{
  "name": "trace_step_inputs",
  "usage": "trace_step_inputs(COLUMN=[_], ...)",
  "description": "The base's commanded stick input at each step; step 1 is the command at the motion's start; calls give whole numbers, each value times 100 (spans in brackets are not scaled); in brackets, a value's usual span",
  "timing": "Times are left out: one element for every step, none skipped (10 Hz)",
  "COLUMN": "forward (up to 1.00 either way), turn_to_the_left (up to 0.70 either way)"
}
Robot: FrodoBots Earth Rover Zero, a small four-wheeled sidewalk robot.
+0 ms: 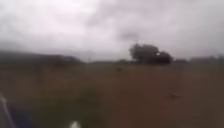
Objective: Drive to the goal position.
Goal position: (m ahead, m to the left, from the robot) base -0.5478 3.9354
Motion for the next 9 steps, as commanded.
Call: trace_step_inputs(forward=[70,70,70,70,70,70,70,70,70], turn_to_the_left=[0,0,0,0,0,0,0,0,0])
